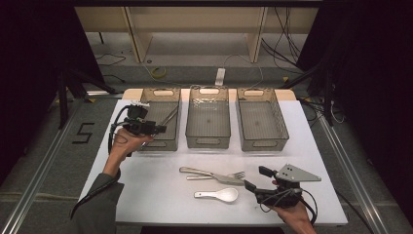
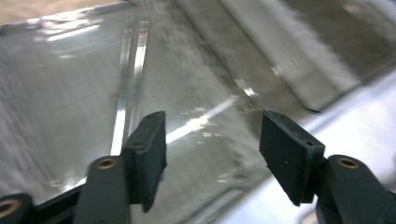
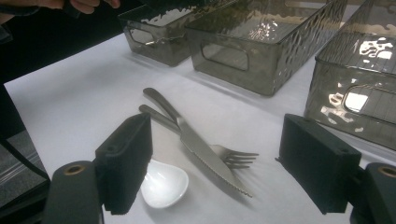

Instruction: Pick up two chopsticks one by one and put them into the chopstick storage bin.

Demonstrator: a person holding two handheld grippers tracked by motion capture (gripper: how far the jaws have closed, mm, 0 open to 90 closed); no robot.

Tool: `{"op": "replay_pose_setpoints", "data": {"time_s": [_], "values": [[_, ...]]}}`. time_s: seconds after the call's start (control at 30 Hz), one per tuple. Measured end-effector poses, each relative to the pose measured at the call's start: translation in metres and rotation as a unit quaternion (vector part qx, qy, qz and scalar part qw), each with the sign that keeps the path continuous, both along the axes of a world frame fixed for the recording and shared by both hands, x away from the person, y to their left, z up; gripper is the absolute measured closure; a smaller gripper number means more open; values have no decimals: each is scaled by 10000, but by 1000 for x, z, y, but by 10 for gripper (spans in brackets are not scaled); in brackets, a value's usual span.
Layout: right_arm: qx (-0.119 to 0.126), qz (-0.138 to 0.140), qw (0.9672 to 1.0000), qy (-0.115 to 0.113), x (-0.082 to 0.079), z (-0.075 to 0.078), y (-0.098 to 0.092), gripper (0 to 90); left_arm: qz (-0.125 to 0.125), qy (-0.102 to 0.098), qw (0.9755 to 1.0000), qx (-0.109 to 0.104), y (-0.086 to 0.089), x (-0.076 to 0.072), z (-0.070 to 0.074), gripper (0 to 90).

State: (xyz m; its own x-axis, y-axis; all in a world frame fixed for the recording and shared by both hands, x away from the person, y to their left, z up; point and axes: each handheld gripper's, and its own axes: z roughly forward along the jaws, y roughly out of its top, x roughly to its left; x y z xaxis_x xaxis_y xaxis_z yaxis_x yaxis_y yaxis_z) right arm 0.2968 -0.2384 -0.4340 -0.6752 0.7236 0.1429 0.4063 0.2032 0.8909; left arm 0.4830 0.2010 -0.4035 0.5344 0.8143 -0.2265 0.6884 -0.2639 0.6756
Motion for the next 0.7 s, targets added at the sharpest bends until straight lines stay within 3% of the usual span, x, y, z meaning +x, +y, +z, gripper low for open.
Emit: {"op": "replay_pose_setpoints", "data": {"time_s": [0.1,0.33,0.43,0.7], "values": [[-22,26,10000,1,-1,0,1,265,-161,-67,9998,-66,-2,-9,4,337],[-14,34,10000,-4,-1,1,1,265,-497,-143,9987,10,-14,-26,11,283],[-21,41,10000,1,-1,1,1,265,-718,-51,9972,-196,-21,-33,13,260],[-38,49,10000,15,-1,1,1,265,-1022,-164,9944,-234,-38,-56,14,228]]}}
